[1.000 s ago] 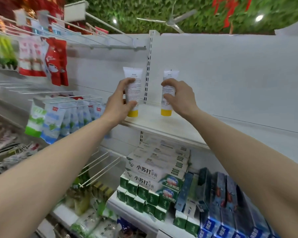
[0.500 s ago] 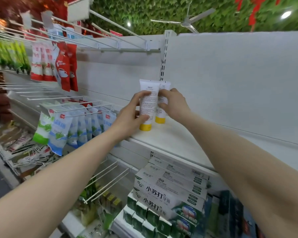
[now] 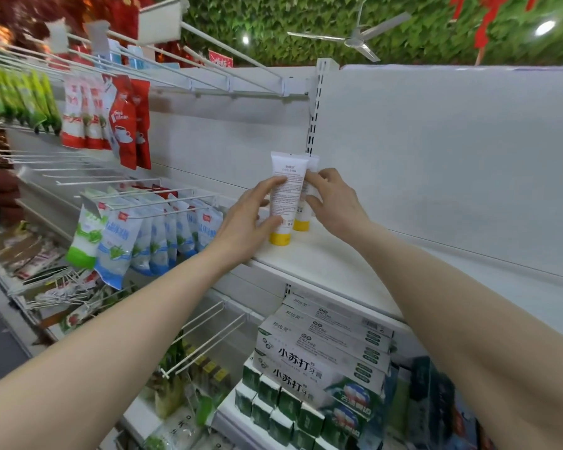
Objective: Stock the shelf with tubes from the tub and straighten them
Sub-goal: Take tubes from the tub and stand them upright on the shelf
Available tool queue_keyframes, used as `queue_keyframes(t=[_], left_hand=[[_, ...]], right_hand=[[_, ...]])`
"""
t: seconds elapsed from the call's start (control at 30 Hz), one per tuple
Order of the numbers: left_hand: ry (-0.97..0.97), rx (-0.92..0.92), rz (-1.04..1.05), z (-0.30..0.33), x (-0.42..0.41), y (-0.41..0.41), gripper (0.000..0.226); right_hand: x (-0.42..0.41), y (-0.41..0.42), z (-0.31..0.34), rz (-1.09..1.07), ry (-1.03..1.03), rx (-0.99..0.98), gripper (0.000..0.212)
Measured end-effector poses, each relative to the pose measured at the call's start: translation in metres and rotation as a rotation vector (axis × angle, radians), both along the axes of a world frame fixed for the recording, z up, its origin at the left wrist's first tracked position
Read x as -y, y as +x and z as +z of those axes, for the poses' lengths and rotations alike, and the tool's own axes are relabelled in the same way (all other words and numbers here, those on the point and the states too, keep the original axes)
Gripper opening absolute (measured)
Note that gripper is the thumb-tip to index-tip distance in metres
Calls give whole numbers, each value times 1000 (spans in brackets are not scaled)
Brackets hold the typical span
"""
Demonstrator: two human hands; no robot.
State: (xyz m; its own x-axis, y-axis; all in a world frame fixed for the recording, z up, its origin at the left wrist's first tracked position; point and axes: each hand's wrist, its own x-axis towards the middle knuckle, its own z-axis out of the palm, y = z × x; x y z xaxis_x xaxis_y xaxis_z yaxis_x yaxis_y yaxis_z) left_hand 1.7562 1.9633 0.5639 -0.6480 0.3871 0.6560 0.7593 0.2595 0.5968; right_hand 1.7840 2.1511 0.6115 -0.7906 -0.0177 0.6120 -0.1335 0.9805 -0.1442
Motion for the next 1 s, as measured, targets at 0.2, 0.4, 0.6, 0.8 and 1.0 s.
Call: queue_keyframes(t=[0.2, 0.4, 0.6, 0.8, 1.0], left_hand=[[-21, -143, 248, 6, 14, 31, 52], [-149, -322, 338, 4, 9, 90, 50], [-234, -469, 302, -19, -9, 165, 45], [-242, -500, 166, -38, -39, 244, 44], [-253, -508, -17, -53, -85, 325, 46]], right_hand=[[-10, 53, -7, -101, 188, -74, 41], [-9, 133, -15, -169, 467, -118, 37], [-15, 236, -34, -289, 541, -122, 39], [-27, 354, -54, -426, 619, -37, 41], [-51, 465, -69, -592, 608, 17, 40]])
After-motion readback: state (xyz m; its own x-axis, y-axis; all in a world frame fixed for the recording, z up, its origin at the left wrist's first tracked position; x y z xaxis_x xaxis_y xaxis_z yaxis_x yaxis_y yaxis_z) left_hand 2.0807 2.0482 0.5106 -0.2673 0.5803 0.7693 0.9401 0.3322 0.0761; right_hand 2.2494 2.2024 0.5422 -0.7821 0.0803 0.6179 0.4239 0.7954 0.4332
